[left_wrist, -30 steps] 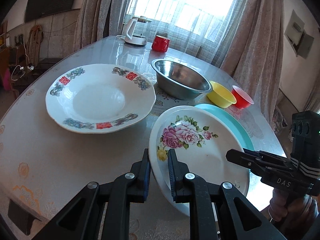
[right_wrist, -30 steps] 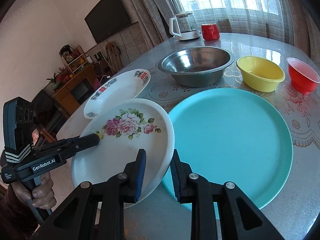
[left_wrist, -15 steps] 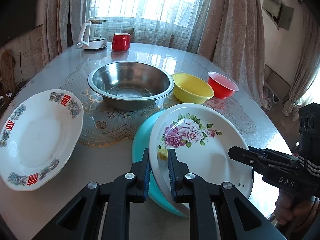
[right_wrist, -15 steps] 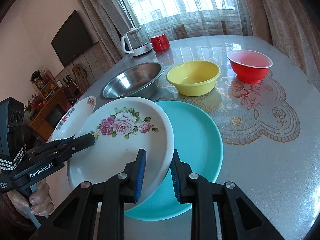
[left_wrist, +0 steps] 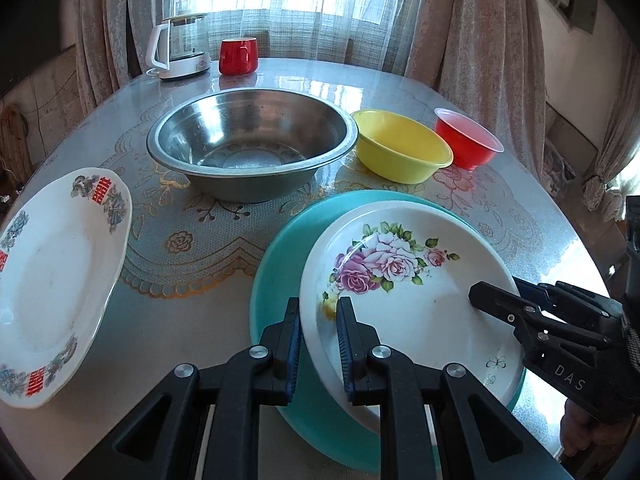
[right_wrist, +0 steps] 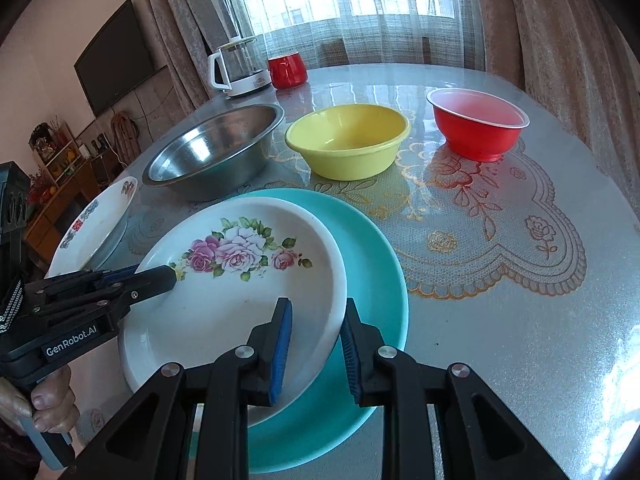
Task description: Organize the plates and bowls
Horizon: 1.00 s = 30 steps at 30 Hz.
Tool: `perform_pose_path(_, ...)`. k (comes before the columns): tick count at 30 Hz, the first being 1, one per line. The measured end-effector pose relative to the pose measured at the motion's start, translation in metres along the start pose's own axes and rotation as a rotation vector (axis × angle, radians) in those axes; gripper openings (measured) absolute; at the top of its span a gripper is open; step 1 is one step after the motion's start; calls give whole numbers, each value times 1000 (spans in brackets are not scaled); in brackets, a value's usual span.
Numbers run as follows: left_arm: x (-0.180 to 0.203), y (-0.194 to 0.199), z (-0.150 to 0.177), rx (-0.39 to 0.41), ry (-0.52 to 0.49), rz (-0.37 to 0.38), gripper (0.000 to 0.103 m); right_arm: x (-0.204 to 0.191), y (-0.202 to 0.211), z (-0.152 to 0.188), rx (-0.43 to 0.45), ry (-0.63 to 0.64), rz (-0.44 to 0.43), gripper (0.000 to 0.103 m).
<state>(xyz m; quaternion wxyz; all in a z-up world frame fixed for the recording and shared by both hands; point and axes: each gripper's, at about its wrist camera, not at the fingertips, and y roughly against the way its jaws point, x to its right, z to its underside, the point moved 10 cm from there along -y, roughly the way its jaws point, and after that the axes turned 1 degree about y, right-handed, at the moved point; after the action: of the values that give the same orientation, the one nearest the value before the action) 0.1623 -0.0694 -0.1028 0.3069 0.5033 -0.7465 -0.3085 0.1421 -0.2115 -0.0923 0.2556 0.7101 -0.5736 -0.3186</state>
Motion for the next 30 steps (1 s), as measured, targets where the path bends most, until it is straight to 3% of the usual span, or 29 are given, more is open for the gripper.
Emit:
perform_pose_path(3,0,1,1,10,-13,-16,17,2,0,0,2,23,39,25)
perform_pose_path(9,1,2,1,21,-34,-56,17,7,1,2,0,-20,7,25)
perform_pose_path(30,-19,54,3,136,62,-51,31,10,36,-20,89,-109,-12,42)
